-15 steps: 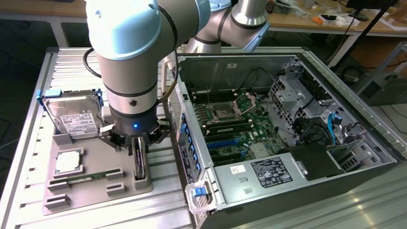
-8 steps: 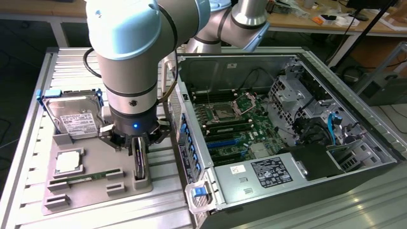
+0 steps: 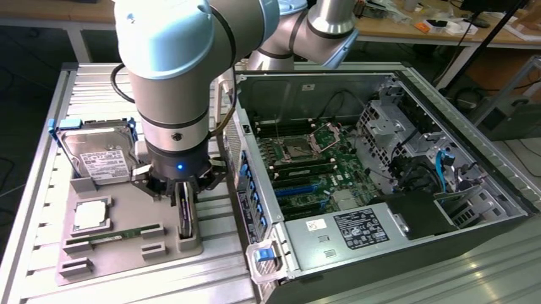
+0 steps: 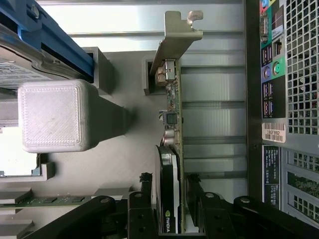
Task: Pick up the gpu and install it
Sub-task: 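Pick up the gpu and move the gpu toward the slot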
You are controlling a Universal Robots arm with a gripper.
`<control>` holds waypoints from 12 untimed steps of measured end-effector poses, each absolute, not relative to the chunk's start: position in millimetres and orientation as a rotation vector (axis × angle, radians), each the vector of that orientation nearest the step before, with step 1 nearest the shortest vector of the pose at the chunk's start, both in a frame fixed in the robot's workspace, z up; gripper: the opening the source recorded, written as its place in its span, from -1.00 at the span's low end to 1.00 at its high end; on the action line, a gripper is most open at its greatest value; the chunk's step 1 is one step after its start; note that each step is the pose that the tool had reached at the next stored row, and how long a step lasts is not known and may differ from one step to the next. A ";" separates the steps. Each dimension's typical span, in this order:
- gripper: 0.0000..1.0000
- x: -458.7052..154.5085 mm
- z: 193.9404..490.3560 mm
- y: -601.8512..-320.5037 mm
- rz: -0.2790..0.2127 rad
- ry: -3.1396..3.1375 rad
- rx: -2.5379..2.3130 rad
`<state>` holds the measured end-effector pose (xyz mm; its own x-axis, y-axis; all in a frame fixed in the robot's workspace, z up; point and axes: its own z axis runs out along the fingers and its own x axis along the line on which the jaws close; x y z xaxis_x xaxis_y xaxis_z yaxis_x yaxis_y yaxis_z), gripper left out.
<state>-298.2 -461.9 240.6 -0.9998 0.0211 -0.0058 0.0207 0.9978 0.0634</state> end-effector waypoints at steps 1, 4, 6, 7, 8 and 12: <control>-0.18 -298.1 240.6 -460.9 0.099 3.133 0.033; -0.18 -298.2 240.6 -458.3 0.099 3.133 0.033; -0.18 -298.1 240.6 -457.5 0.099 3.133 0.033; -0.18 -298.1 240.6 -457.4 0.099 3.133 0.033; -0.18 -298.1 240.6 -457.3 0.099 3.133 0.033; -0.18 -298.1 240.9 -457.0 0.099 3.133 0.035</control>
